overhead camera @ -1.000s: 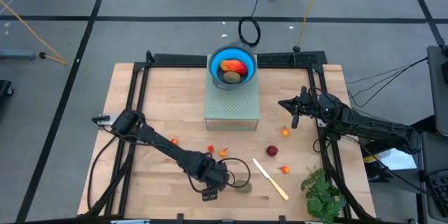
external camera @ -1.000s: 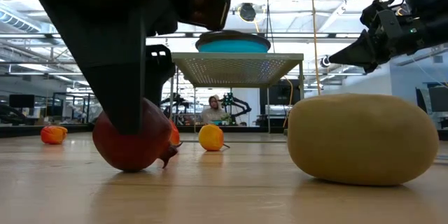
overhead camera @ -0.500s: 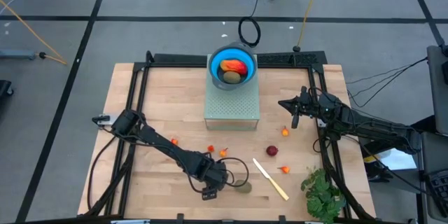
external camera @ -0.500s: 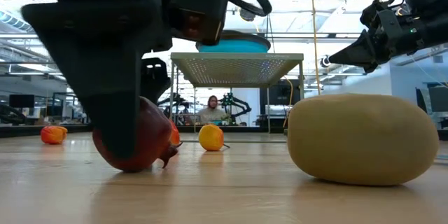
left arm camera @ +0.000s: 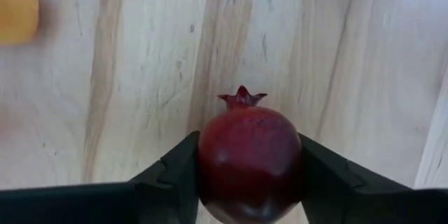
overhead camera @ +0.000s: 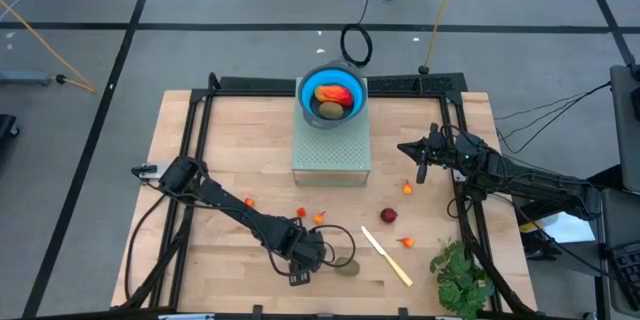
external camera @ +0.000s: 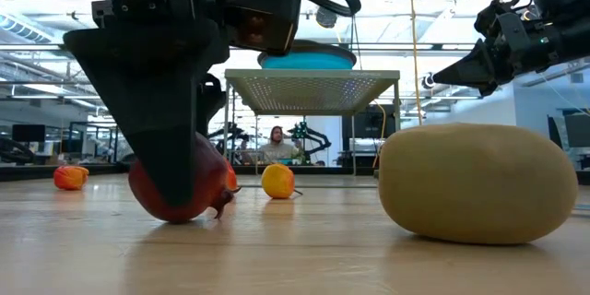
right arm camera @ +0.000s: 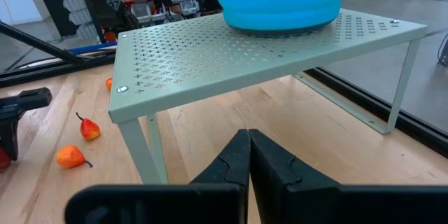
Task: Pick & Place Fruit
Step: Put the red pomegranate into the blue strainer bowl on the shelf
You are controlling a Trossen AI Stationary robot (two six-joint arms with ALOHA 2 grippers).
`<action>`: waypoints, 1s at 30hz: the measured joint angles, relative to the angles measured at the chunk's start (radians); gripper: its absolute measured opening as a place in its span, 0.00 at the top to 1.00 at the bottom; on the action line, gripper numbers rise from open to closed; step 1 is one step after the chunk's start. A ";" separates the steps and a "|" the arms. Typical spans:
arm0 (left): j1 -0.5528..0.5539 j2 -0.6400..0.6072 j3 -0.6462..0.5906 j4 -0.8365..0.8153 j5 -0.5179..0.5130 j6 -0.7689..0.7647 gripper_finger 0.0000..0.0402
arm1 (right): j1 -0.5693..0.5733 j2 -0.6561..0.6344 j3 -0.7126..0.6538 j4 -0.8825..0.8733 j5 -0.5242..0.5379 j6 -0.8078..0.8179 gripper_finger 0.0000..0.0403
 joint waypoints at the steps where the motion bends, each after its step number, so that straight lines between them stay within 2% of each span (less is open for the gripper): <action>1: 0.000 0.000 0.000 0.000 0.000 -0.010 0.58 | 0.000 0.000 0.000 0.000 0.000 0.000 1.00; 12: 0.011 -0.028 0.006 -0.032 0.040 -0.092 0.53 | 0.000 0.000 0.000 0.000 0.000 0.000 1.00; 18: 0.036 -0.134 0.010 -0.034 0.056 -0.161 0.58 | 0.000 0.000 0.000 0.000 0.000 0.000 1.00; 22: 0.060 -0.225 0.010 -0.026 0.055 -0.234 0.58 | 0.000 0.000 0.000 0.000 0.000 0.000 1.00; 27: 0.088 -0.341 0.010 -0.022 -0.016 -0.367 0.51 | 0.000 0.000 0.000 0.000 0.000 0.000 1.00; 30: 0.105 -0.402 0.010 -0.019 -0.072 -0.479 0.52 | 0.000 0.000 0.000 0.000 0.000 0.000 1.00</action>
